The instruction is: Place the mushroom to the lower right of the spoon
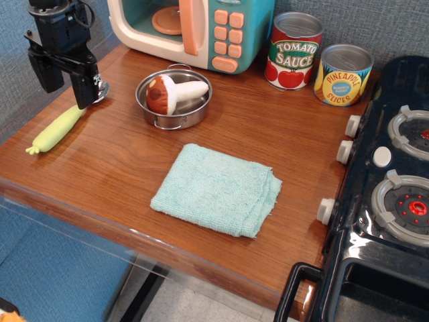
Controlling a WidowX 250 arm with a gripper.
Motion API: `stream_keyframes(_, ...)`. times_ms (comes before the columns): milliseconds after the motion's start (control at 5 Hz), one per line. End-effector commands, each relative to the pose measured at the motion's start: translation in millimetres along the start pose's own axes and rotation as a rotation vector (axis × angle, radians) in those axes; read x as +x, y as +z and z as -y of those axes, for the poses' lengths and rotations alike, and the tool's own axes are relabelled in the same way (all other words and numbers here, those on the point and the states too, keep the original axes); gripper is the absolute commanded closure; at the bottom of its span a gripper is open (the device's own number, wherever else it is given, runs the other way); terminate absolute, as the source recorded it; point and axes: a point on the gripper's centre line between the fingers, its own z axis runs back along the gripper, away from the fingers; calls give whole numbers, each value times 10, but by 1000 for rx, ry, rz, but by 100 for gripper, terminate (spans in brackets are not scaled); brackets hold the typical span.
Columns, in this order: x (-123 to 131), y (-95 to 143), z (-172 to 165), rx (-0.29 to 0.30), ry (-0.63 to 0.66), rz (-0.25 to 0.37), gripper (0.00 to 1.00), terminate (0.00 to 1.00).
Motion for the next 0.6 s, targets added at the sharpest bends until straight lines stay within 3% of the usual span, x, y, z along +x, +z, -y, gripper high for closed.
stream_keyframes(0, 0, 0, 0, 0, 0, 0, 0, 0)
stream_keyframes(400, 342, 229, 397, -42, -112, 73, 0, 0)
